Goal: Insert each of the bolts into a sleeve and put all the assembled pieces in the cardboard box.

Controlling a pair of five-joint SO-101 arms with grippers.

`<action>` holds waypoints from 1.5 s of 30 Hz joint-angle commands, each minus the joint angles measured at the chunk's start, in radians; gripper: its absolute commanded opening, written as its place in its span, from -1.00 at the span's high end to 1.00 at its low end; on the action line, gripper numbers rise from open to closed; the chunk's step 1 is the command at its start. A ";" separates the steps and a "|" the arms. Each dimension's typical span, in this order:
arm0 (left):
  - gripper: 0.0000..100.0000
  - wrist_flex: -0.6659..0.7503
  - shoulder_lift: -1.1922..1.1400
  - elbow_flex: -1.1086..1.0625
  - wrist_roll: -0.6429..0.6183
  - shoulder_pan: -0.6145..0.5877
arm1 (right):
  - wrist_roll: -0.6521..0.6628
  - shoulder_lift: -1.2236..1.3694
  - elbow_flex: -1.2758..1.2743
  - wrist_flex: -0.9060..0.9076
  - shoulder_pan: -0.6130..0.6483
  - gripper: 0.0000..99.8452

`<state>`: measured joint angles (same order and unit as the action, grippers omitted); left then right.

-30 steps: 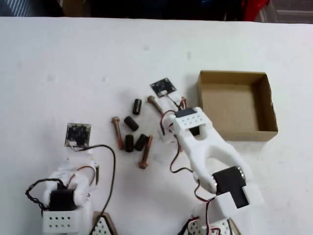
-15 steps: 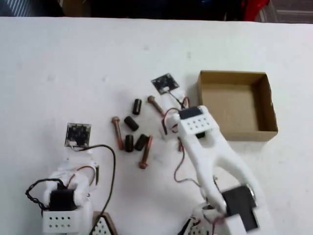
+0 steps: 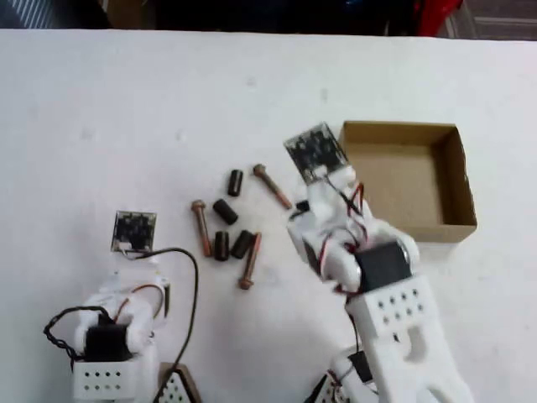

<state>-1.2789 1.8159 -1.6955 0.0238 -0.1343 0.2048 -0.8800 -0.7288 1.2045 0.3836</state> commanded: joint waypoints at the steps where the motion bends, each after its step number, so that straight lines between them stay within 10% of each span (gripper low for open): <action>1: 0.95 -0.003 0.010 0.003 0.008 -0.004 | 0.002 -0.137 -0.106 -0.111 -0.005 0.97; 9: 0.95 -0.003 0.010 0.003 0.008 -0.002 | 0.002 -0.243 -0.365 -0.341 -0.012 0.97; 45: 0.95 -0.003 0.010 0.003 0.008 -0.002 | 0.002 -0.920 -0.795 -0.309 -0.013 0.97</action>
<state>-1.2789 1.8159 -1.6955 0.0238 -0.1343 0.2048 -1.7852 -1.5175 0.8976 0.3821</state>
